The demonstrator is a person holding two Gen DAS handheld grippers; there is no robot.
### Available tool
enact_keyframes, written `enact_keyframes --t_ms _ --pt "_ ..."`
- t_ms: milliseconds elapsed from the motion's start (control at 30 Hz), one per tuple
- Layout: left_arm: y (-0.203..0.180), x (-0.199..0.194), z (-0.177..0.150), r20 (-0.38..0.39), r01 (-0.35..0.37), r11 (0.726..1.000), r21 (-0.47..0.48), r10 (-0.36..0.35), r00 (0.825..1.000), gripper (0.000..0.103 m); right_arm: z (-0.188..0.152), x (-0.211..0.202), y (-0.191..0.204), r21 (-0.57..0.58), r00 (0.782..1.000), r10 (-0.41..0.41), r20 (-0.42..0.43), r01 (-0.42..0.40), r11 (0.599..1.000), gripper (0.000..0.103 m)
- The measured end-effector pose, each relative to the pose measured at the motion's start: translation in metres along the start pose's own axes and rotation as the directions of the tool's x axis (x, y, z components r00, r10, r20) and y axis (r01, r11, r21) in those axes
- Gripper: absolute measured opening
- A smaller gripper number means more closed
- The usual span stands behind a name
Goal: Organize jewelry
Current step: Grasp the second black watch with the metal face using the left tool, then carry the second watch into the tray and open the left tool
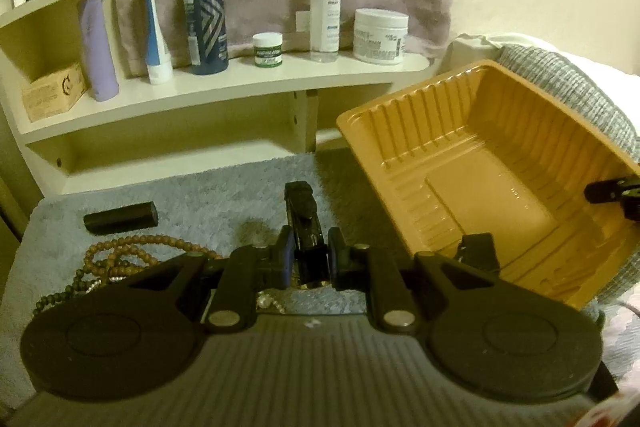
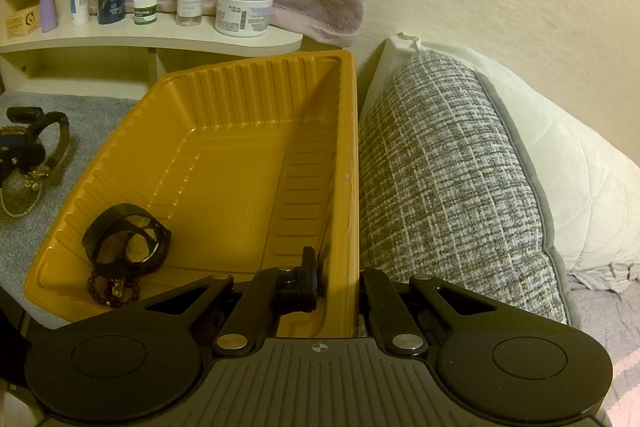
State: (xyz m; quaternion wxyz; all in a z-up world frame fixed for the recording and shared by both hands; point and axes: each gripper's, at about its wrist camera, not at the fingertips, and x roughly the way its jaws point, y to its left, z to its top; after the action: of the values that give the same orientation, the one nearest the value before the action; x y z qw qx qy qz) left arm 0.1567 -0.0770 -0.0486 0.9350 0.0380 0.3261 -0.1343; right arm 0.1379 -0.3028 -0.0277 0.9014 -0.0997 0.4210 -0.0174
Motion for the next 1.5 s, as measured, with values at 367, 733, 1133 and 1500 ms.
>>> enact_keyframes --t_ms 367,733,1133,1500 --pt "-0.013 -0.009 0.009 0.007 0.033 0.999 0.019 -0.034 0.999 0.015 -0.001 -0.001 0.000 0.007 1.000 0.001 0.001 -0.001 1.000 0.004" --pt "-0.035 -0.022 0.021 0.049 0.112 0.993 0.042 -0.114 0.992 0.015 -0.001 -0.001 0.000 0.007 1.000 0.002 0.002 -0.002 1.000 0.004" --pt "-0.070 -0.019 0.014 0.020 0.229 0.970 0.085 -0.232 0.973 0.015 -0.002 0.001 0.000 0.014 1.000 0.008 0.003 -0.008 1.000 0.004" --pt "-0.090 -0.012 0.005 -0.026 0.297 0.947 0.120 -0.296 0.955 0.015 -0.002 0.000 -0.001 0.018 1.000 0.009 0.003 -0.010 1.000 0.004"
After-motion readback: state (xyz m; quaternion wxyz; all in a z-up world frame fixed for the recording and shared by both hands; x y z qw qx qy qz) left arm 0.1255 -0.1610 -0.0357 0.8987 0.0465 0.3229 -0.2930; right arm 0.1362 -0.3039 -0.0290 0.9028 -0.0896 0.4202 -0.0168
